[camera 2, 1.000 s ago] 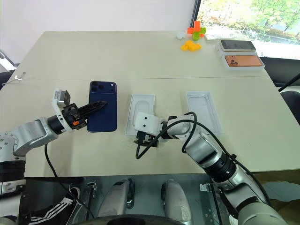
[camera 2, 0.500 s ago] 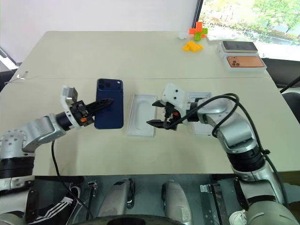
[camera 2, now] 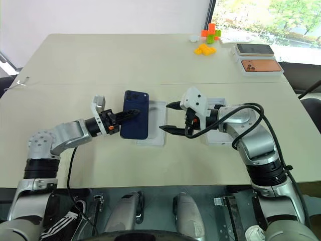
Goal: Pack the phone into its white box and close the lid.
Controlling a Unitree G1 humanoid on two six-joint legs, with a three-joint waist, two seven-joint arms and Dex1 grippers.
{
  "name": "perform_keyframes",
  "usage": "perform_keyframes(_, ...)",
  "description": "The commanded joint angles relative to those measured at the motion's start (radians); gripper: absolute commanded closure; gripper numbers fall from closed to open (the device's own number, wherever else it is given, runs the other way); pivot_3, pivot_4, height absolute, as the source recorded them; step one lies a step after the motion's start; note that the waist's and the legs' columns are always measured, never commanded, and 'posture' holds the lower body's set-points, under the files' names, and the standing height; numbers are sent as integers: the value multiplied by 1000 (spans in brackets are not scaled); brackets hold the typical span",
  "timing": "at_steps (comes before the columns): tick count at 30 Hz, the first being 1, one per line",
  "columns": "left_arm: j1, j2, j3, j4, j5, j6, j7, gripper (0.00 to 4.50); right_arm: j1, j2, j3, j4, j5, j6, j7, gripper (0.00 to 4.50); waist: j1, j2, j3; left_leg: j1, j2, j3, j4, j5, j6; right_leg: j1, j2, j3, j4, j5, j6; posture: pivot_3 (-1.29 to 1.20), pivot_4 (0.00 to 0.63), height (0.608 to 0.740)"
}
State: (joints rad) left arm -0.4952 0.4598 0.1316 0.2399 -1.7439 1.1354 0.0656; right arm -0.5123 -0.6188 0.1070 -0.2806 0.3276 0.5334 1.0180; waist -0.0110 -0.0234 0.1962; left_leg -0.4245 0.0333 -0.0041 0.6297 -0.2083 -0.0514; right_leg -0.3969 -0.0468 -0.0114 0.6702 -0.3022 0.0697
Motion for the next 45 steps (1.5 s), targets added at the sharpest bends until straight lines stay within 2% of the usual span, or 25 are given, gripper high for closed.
perform_keyframes(1, -38, -20, 18, 4, 15, 24, -33, 4500, 15, -6, -2, -24, -8, -67, -2, 54, 0, 0, 0, 0, 0, 0, 0, 0, 0, 0, 0, 0, 0, 0, 0, 0, 150, 739)
perform_keyframes(10, -91, -102, 46, 52, 109, 33, -44, 4500, 24, -3, 16, -38, -10, -76, -17, 54, -1, 0, 0, 0, 0, 0, 1, 0, 0, 0, 0, 0, 0, 1, 1, 0, 150, 739)
perform_keyframes(21, -112, -158, 55, 60, 264, 39, -58, 4500, 14, -2, 29, -36, -5, -71, -34, 54, 1, 0, 0, 0, 0, 0, 1, 0, 0, 0, 0, 0, 0, 1, 1, 0, 150, 739)
perform_keyframes(34, -119, -209, 111, 67, 329, 88, -40, 4500, 9, 2, 36, -34, -9, -71, -52, 54, 0, 0, 0, 0, 0, 0, 1, 0, 0, 0, 0, 0, 0, 1, 1, 0, 150, 739)
perform_keyframes(36, -122, -209, 112, 67, 356, 89, -45, 3469, 7, 3, 38, -32, -12, -74, -55, 0, 1, 0, 0, 0, 0, 0, 1, 0, 0, 0, 0, 0, 0, 1, 1, 0, 150, 739)
perform_keyframes(37, -124, -213, 118, 75, 351, 95, -42, 3153, 7, 3, 38, -32, -11, -74, -55, 0, 1, 0, 0, 0, 0, 0, 1, 0, 0, 0, 0, 0, 0, 1, 1, 0, 150, 739)
perform_keyframes(42, -137, -220, 126, 57, 365, 118, -54, 822, 6, 3, 42, -34, -9, -71, -55, 0, -1, 0, 0, 1, 0, 0, 1, 0, 0, 2, 0, 0, 0, 1, 1, 0, 150, 739)
perform_keyframes(45, -146, -216, 125, 36, 380, 130, -63, 822, 5, 4, 42, -32, -8, -70, -57, 0, -4, 0, 0, 4, 0, 0, 1, 0, 0, 3, 0, 0, 0, 1, 1, 0, 150, 739)
